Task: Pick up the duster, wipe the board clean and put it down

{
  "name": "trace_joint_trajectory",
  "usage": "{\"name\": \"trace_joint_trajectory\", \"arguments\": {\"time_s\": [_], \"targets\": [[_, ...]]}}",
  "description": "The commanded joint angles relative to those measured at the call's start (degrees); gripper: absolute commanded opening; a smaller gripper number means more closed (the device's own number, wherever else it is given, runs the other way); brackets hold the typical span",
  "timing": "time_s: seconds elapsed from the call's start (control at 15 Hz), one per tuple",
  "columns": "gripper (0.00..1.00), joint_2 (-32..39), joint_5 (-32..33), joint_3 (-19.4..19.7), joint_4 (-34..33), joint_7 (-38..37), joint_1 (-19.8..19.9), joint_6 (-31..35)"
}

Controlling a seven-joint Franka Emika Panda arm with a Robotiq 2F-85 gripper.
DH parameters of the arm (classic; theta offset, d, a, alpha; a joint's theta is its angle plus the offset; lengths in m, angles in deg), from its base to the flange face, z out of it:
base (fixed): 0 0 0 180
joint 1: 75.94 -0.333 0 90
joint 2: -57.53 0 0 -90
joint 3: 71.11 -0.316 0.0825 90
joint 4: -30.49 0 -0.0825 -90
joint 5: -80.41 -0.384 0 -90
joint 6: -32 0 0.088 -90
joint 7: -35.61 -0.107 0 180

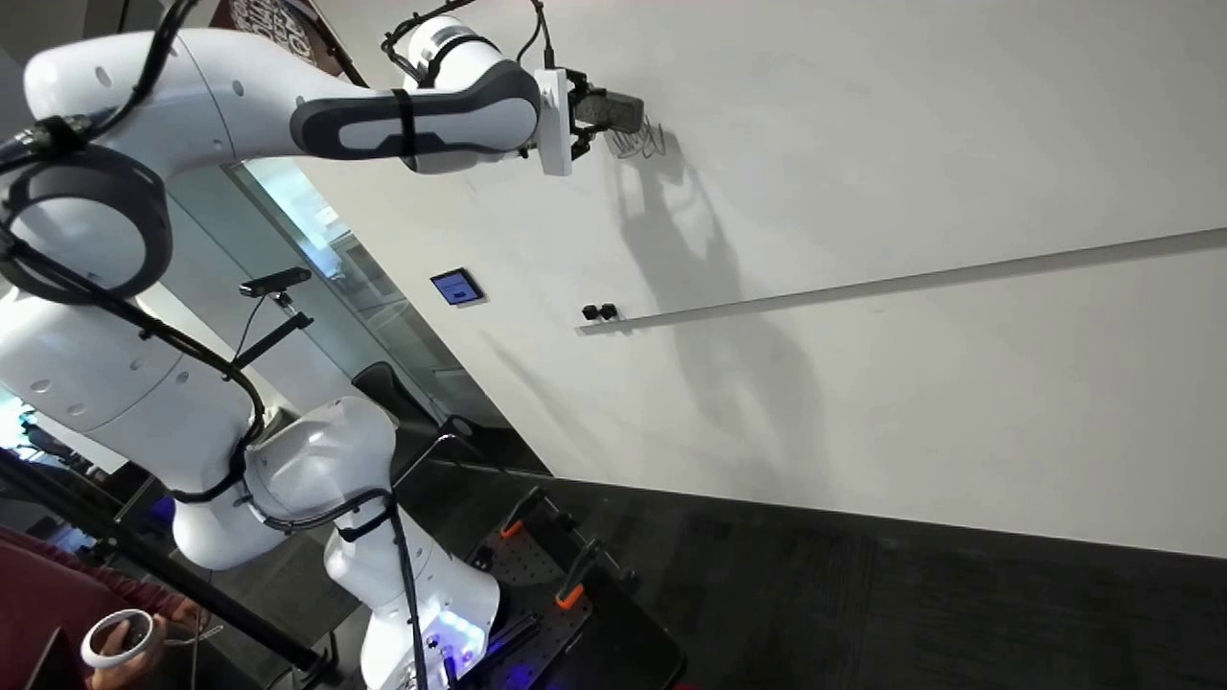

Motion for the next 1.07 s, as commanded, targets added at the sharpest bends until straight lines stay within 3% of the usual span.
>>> {"name": "trace_joint_trajectory", "arguments": {"time_s": [0.0, 0.13, 0.2, 0.33, 0.6, 0.67, 0.8, 0.87, 0.93, 1.0], "targets": [[0.31, -3.59, -0.01, 9.93, -1.88, 4.3, -11.04, 0.45], [0.31, -5.53, -0.03, 15.47, -2.83, 6.24, -16.99, -0.1], [0.31, -7.93, -6.21, 17.98, -2.42, 14.57, -19.28, -1.02], [0.31, -11.03, -10.63, 22.06, -3.28, 21.67, -23.77, -2.47], [0.31, -19.49, -21.84, 24.83, -4.9, 38.67, -29.27, -8.09], [0.31, -18.09, -17.76, 27.19, -7.24, 32.64, -31.86, -7.3], [0.31, -20.46, -18.48, 27.35, -7.71, 34.12, -32.91, -7.43], [0.31, -25.42, -25.01, 24.49, -5.52, 44.65, -31.4, -10.24], [0.31, -25.95, -26.41, 24.85, -5.2, 46.74, -31.77, -10.0], [0.31, -22.75, -23.07, 27.87, -7.06, 40.89, -33.72, -6.39]]}}
